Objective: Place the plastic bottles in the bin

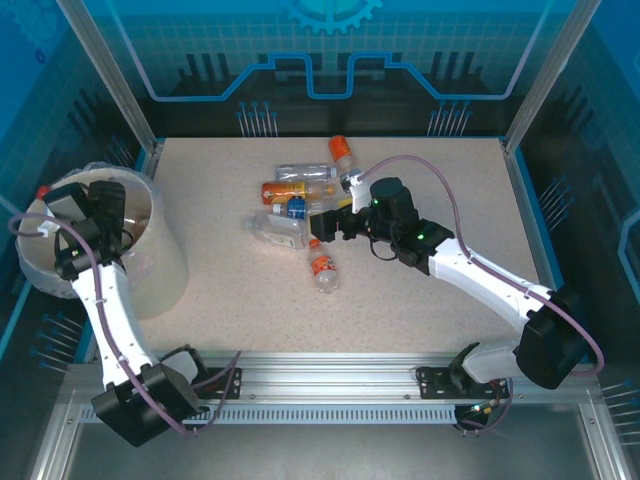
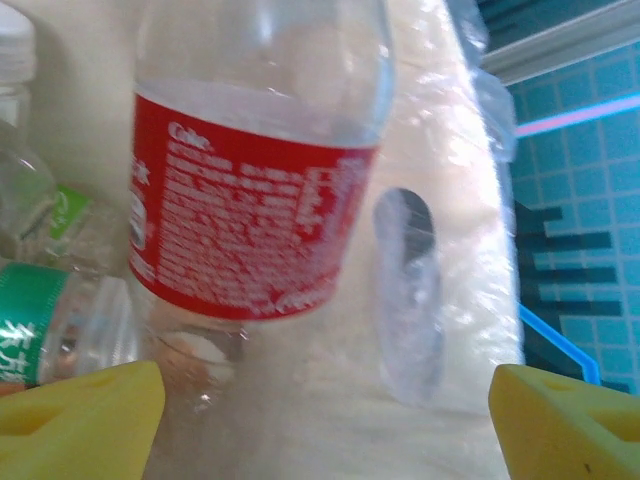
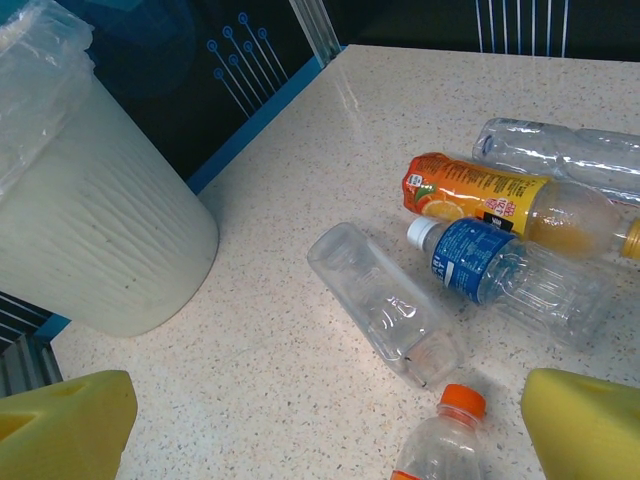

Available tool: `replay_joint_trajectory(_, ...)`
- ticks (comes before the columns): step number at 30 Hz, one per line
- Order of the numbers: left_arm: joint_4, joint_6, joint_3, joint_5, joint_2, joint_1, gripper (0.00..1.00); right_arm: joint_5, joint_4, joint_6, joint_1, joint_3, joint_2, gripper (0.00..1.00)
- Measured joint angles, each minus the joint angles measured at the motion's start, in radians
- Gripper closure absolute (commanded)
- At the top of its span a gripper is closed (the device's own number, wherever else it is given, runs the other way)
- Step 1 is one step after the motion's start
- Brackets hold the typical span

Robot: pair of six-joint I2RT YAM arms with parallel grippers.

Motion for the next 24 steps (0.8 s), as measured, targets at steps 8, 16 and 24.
replay_joint_trajectory(8,-0.002,-0.007,0.042,0.029,-0.051,-0.087,0.01,0.114,-0.014,0.061,0.0,-0.059,0.0,0.0)
replay_joint_trajectory(16,0.013,-0.01,0.049,0.045,-0.077,-0.222,0.01,0.192,-0.098,0.1,0.058,-0.136,0.027,0.0)
replay_joint_trajectory(24,0.16,0.026,0.054,0.169,-0.108,-0.411,0.01,0.271,-0.172,0.155,0.172,-0.145,0.123,0.0)
